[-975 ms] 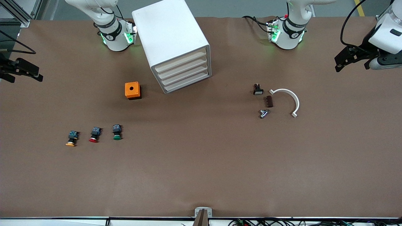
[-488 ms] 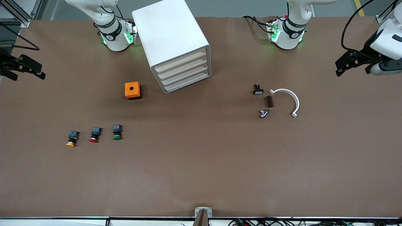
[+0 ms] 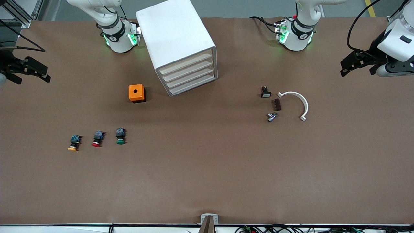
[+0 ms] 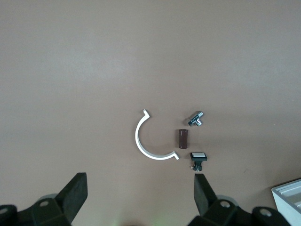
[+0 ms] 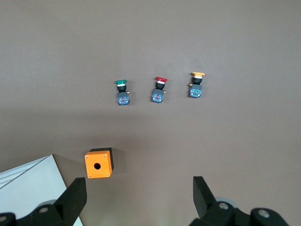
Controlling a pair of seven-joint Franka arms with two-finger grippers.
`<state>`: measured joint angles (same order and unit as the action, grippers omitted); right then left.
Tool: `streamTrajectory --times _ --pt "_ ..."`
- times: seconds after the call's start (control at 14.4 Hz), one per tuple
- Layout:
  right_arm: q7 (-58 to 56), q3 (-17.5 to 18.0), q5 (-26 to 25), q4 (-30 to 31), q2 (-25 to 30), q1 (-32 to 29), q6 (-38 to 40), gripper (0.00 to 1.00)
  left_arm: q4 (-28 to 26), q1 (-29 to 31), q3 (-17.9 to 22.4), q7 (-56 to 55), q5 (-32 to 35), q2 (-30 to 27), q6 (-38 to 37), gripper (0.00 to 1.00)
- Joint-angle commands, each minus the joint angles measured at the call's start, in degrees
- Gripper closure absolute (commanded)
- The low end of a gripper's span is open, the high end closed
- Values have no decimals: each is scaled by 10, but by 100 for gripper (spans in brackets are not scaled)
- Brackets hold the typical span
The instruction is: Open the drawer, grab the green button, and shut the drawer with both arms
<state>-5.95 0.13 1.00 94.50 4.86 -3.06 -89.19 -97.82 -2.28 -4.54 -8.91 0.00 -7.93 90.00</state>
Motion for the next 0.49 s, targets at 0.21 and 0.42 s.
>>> streamTrajectory --times 0.21,0.42 --pt "32 -2 5 16 16 2 -5 0 12 -1 1 42 -7 5 -15 0" --pt "41 -2 5 16 16 2 -5 0 12 -1 1 41 -4 5 -16 0"
